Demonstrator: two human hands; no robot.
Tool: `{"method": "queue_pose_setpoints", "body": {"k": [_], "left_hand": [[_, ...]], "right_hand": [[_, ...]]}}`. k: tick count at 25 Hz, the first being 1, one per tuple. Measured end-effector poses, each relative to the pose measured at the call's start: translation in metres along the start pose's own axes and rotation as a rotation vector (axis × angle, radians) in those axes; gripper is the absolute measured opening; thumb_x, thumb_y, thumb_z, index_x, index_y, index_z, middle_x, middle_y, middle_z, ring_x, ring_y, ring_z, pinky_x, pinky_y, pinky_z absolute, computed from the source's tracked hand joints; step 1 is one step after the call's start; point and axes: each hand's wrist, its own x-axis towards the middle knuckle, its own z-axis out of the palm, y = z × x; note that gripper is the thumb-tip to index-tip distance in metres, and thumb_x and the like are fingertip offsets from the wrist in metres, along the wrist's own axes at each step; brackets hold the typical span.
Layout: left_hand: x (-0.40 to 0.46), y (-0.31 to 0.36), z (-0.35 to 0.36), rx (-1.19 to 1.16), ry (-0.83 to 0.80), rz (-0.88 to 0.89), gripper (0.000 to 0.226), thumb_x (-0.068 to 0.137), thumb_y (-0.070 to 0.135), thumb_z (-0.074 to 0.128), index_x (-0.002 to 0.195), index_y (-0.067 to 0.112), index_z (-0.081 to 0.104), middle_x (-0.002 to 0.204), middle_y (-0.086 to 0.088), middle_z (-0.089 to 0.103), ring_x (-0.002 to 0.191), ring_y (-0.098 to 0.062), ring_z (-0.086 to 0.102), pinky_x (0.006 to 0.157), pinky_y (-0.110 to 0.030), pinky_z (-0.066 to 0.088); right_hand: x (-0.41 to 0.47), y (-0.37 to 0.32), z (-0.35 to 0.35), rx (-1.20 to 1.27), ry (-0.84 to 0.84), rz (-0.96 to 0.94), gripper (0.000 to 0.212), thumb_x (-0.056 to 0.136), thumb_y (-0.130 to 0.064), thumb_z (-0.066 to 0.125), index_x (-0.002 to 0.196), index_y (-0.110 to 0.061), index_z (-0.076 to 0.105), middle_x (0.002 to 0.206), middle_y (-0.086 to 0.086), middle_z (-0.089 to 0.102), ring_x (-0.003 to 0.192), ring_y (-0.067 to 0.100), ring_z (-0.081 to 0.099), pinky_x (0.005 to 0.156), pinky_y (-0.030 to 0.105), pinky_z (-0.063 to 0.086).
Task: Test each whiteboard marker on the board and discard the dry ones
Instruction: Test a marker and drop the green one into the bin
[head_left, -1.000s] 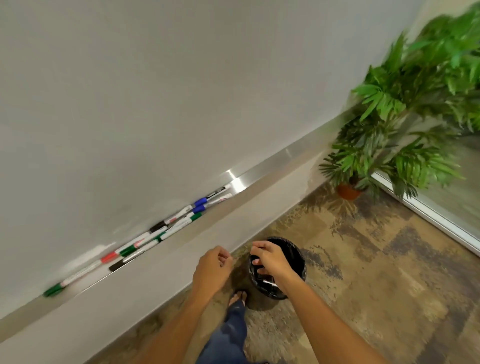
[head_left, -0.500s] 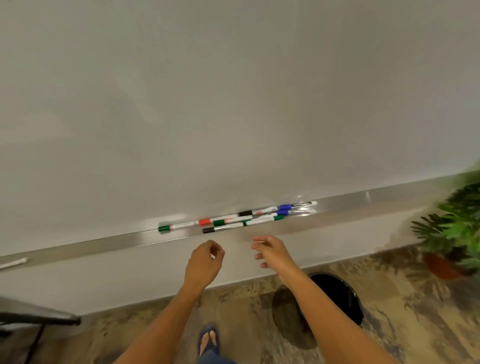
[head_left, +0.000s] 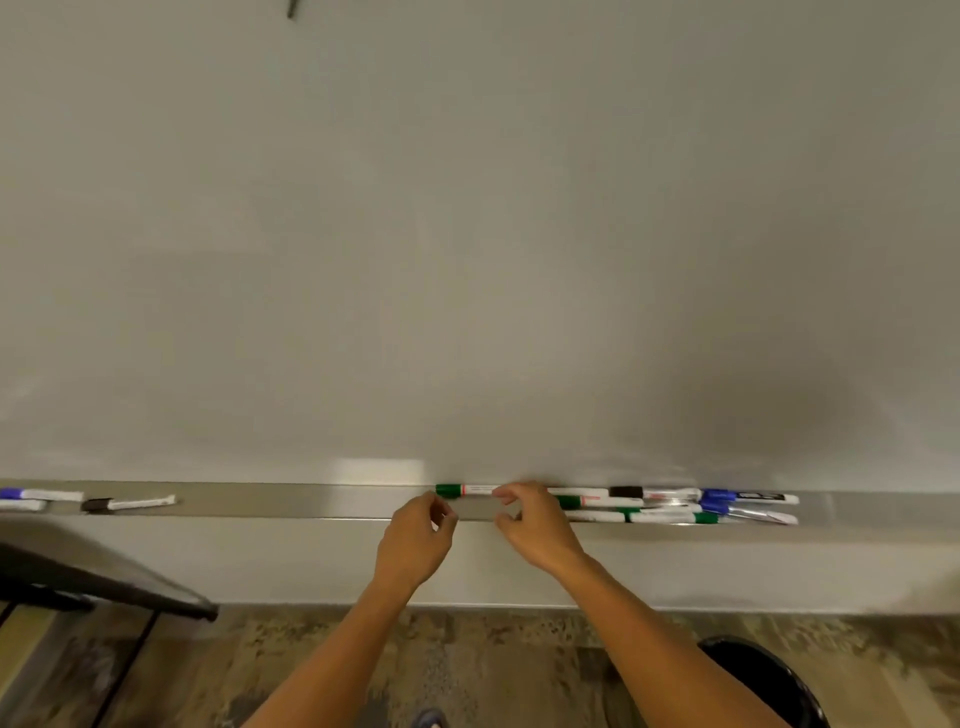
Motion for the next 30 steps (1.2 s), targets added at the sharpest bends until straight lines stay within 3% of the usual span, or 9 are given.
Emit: {"method": "queue_pose_setpoints", "body": {"k": [3, 6, 11, 17, 21, 24, 27, 30], "left_hand": [[0.025, -0.02, -0.012, -0.032, -0.014, -0.007, 0.005, 0.094, 0.034, 0.06, 0.094, 0.03, 0.059, 0.09, 0.012, 0.063, 0.08, -0.005, 0.059, 0.075, -0.026, 0.053], [0.041, -0.036, -0.018, -0.069, -0.048, -0.015, 0.004, 0.094, 0.032, 0.06, 0.092, 0.029, 0.059, 0.089, 0.012, 0.063, 0.08, -0.006, 0.06, 0.075, -0.028, 0.054], [0.058, -0.053, -0.018, -0.095, -0.1, -0.028, 0.004, 0.093, 0.033, 0.061, 0.09, 0.03, 0.059, 0.087, 0.014, 0.063, 0.078, -0.005, 0.06, 0.072, -0.03, 0.054], [0.066, -0.067, -0.018, -0.116, -0.129, -0.032, 0.004, 0.093, 0.031, 0.062, 0.091, 0.031, 0.058, 0.086, 0.012, 0.063, 0.076, -0.006, 0.061, 0.074, -0.033, 0.057], [0.063, -0.068, -0.024, -0.201, -0.108, -0.038, 0.02, 0.089, 0.039, 0.068, 0.104, 0.028, 0.057, 0.095, 0.01, 0.061, 0.081, -0.008, 0.061, 0.07, -0.021, 0.05], [0.053, -0.06, -0.027, -0.279, -0.118, 0.004, 0.03, 0.089, 0.033, 0.07, 0.116, 0.031, 0.056, 0.1, 0.013, 0.063, 0.083, -0.005, 0.062, 0.069, -0.012, 0.045], [0.039, -0.042, -0.027, -0.332, -0.093, 0.042, 0.013, 0.092, 0.03, 0.066, 0.104, 0.03, 0.063, 0.091, 0.017, 0.067, 0.078, 0.0, 0.064, 0.07, -0.012, 0.047], [0.02, -0.018, -0.032, -0.373, -0.057, 0.087, 0.011, 0.092, 0.037, 0.064, 0.092, 0.026, 0.065, 0.081, 0.01, 0.069, 0.073, -0.005, 0.065, 0.065, -0.018, 0.052]], "right_hand": [[0.026, -0.013, 0.028, -0.273, 0.008, -0.035, 0.035, 0.097, -0.024, 0.059, 0.132, -0.021, 0.061, 0.127, -0.004, 0.057, 0.109, 0.016, 0.06, 0.087, 0.031, 0.053], [0.04, -0.02, 0.052, -0.485, 0.027, -0.074, 0.028, 0.097, -0.022, 0.056, 0.124, -0.02, 0.063, 0.123, -0.002, 0.057, 0.1, 0.019, 0.062, 0.074, 0.032, 0.055], [0.05, -0.025, 0.076, -0.741, 0.031, -0.03, 0.035, 0.072, -0.008, 0.079, 0.105, -0.016, 0.072, 0.103, 0.005, 0.069, 0.087, 0.022, 0.068, 0.067, 0.036, 0.06], [0.064, -0.027, 0.09, -0.845, 0.003, -0.085, 0.031, 0.048, -0.01, 0.096, 0.07, -0.017, 0.075, 0.076, 0.004, 0.069, 0.071, 0.022, 0.065, 0.05, 0.033, 0.056], [0.058, -0.04, 0.085, -0.894, 0.024, -0.212, 0.029, 0.058, -0.016, 0.092, 0.082, -0.019, 0.076, 0.081, 0.001, 0.073, 0.08, 0.022, 0.066, 0.066, 0.036, 0.056], [0.047, -0.05, 0.074, -0.831, 0.057, -0.278, 0.038, 0.051, -0.016, 0.095, 0.083, -0.021, 0.075, 0.081, -0.002, 0.073, 0.077, 0.019, 0.068, 0.067, 0.033, 0.057], [0.028, -0.054, 0.061, -0.722, 0.067, -0.287, 0.051, 0.051, -0.007, 0.092, 0.096, -0.021, 0.071, 0.089, -0.003, 0.068, 0.076, 0.016, 0.066, 0.066, 0.027, 0.056], [0.003, -0.059, 0.036, -0.649, 0.024, -0.366, 0.045, 0.082, -0.005, 0.072, 0.123, -0.018, 0.059, 0.11, 0.002, 0.058, 0.087, 0.019, 0.061, 0.066, 0.026, 0.047]]}}
